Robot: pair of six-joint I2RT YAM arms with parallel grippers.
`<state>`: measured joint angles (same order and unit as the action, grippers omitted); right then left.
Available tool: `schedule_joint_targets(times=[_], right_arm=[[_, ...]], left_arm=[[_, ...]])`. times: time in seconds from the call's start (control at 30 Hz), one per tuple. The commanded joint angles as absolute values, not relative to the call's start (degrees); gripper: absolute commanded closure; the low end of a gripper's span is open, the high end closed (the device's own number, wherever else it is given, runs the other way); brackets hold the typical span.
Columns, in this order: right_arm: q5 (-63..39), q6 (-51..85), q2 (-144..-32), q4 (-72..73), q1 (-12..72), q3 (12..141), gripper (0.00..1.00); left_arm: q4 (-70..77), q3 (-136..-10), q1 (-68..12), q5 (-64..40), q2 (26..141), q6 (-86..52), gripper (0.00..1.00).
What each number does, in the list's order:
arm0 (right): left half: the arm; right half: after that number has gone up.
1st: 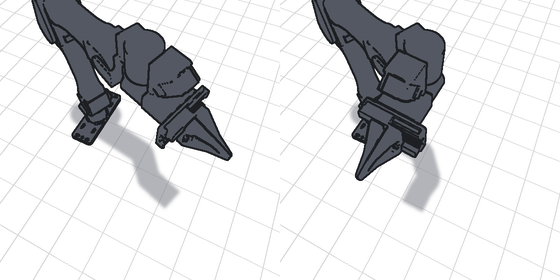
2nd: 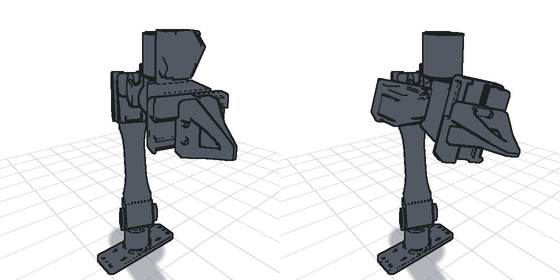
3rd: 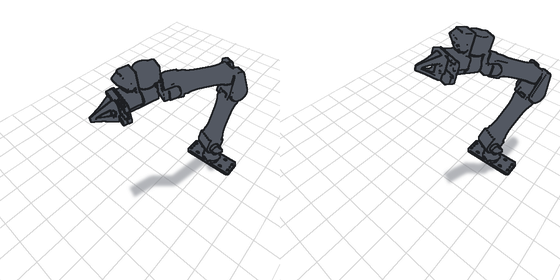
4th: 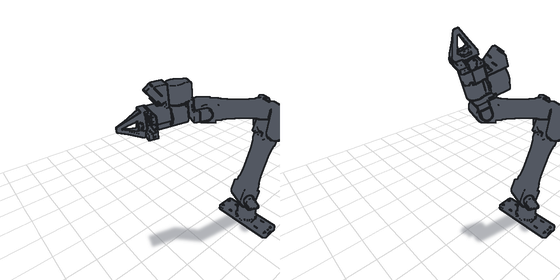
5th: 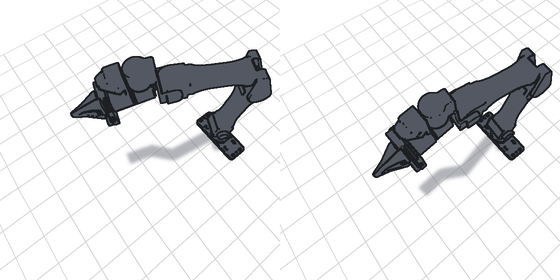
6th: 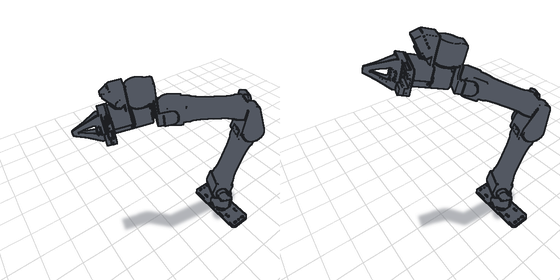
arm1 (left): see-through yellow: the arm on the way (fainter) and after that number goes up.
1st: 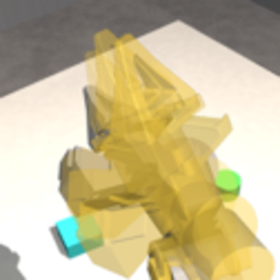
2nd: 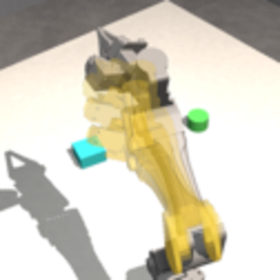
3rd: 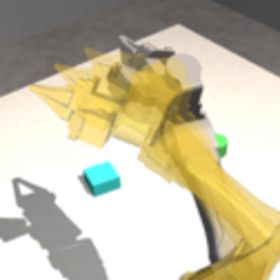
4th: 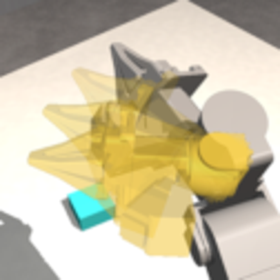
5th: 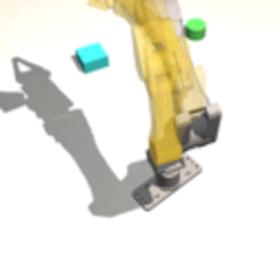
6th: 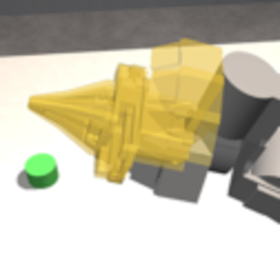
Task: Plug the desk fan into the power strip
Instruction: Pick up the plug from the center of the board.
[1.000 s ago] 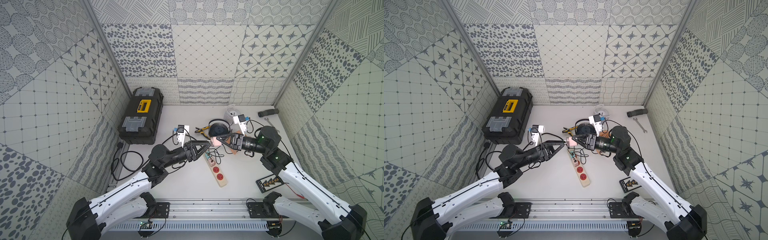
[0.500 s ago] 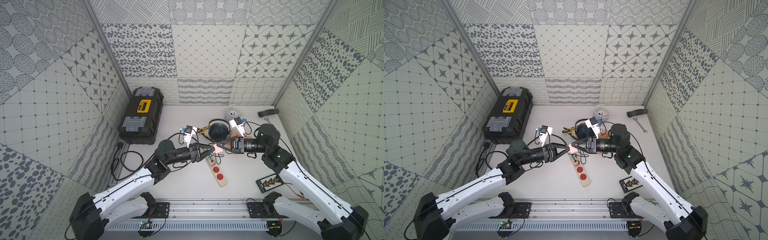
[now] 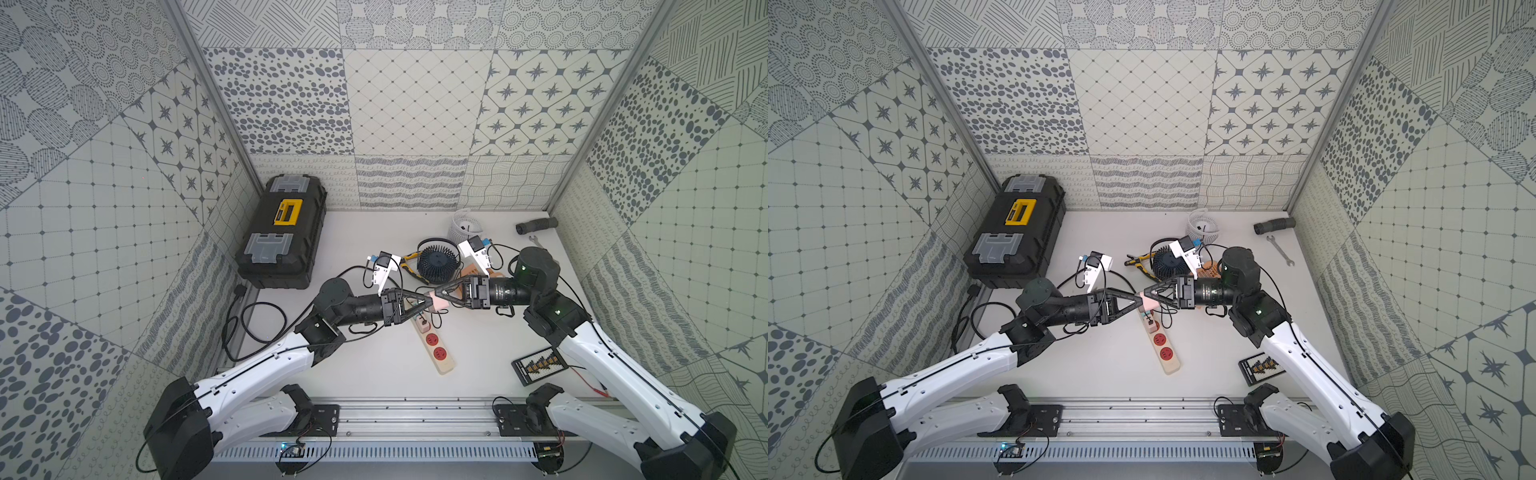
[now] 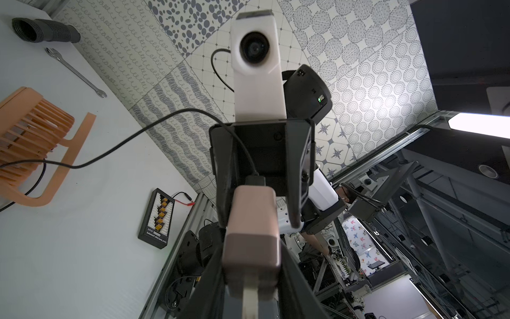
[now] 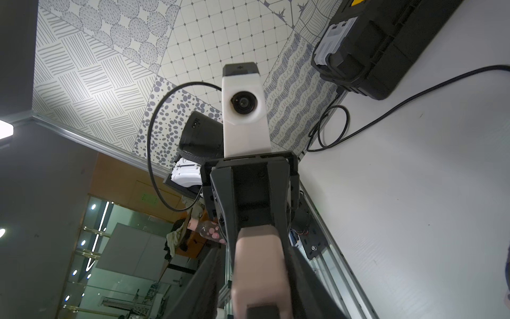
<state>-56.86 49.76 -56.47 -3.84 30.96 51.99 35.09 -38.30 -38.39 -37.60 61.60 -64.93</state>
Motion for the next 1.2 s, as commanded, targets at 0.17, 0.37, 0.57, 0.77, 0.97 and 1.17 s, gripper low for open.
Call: schedule_joint_targets(times=[0.17,0.37,0.57,0.77,0.97,1.17], right_arm=[[-58.80,50.93,-54.25,-2.31,31.23,50.91,0.49],[-59.76,51.40,-54.30,-2.63,31.26,50.18,0.53],[-60.76,51.61,-54.31,-2.89,31.28,49.92,0.57],[-61.62,51.51,-54.69,-3.07,31.28,49.82,0.64],[-62.44,51.40,-54.48,-3.25,31.21,49.38,0.80],[-53.70,43.07,-52.00,-13.84,31.32,47.39,0.90]], left_arm=[[34.35,-38.32,-38.41,-36.55,61.27,-61.91,1.00],[34.12,-37.56,-38.38,-34.81,60.10,-61.39,1.00],[33.49,-37.16,-38.34,-34.20,59.24,-61.08,1.00],[33.83,-37.34,-38.36,-34.38,59.49,-61.24,1.00],[33.68,-36.91,-38.30,-34.09,59.65,-61.18,1.00],[19.20,-35.95,-38.41,-27.07,58.99,-54.62,0.40]])
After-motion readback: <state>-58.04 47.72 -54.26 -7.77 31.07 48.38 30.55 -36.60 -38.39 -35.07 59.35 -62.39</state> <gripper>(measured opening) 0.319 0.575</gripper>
